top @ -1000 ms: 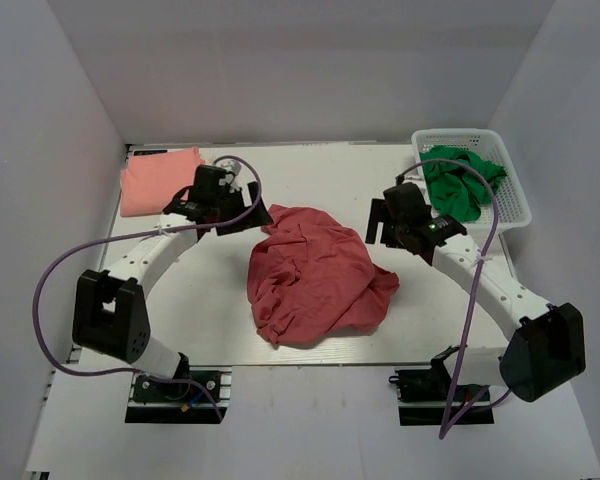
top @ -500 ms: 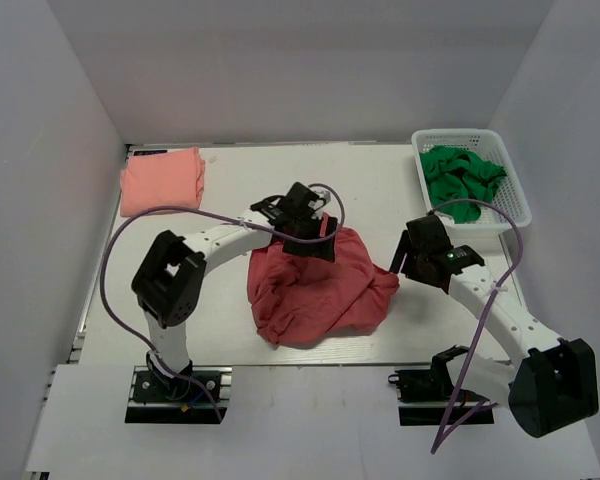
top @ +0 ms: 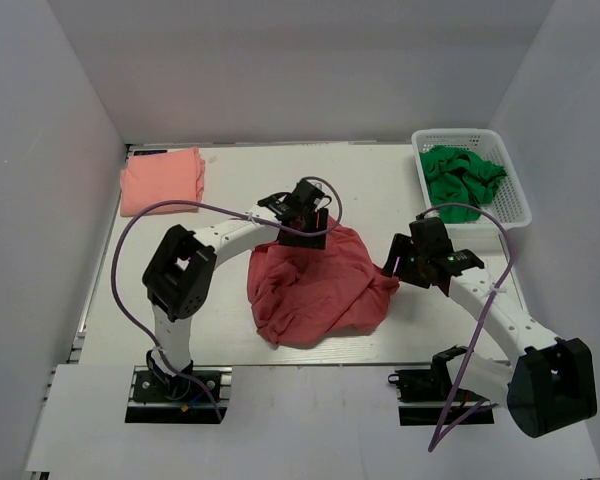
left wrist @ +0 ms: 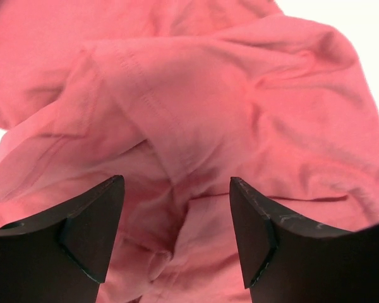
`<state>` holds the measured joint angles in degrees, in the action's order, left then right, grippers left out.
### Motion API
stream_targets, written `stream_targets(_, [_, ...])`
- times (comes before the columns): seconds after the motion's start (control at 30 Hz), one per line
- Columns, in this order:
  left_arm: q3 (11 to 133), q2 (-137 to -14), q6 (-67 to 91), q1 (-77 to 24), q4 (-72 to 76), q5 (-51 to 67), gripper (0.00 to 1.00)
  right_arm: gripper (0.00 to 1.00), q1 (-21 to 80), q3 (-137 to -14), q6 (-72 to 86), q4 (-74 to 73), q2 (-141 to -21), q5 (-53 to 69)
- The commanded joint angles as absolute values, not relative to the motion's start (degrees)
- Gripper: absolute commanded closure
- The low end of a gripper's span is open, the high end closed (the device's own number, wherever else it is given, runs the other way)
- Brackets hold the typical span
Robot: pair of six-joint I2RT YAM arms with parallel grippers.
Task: Fold and stack the t-shirts
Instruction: Flatten out the tshirt
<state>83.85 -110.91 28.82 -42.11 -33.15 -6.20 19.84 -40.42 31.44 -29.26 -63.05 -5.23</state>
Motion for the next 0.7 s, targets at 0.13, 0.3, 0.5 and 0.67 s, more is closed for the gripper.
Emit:
stream_targets(0.13, [84.37,-112.32,29.71,-42.19,-26.37,-1.05,0.32,0.31,19.60,-40.61,30.15,-28.39,-61.79,-4.31])
stream_targets(0.3, [84.90,-112.85,29.71,-42.19,-24.26,-2.98,0.37,0.31,19.51,-40.52,30.15,-28.30,-61.00,-4.75])
stream_targets(0.5, [88.51,-115.40,29.18,-42.19,-27.69,-6.41,0.37,0.31,19.42,-40.52,30.15,-28.47,-60.82,-4.92])
stream_targets(0.67, [89.21,-115.40,29.79,-42.19,-32.16,-13.08,0.33,0.31,19.51,-40.34,29.62,-28.56,-61.00,-3.61])
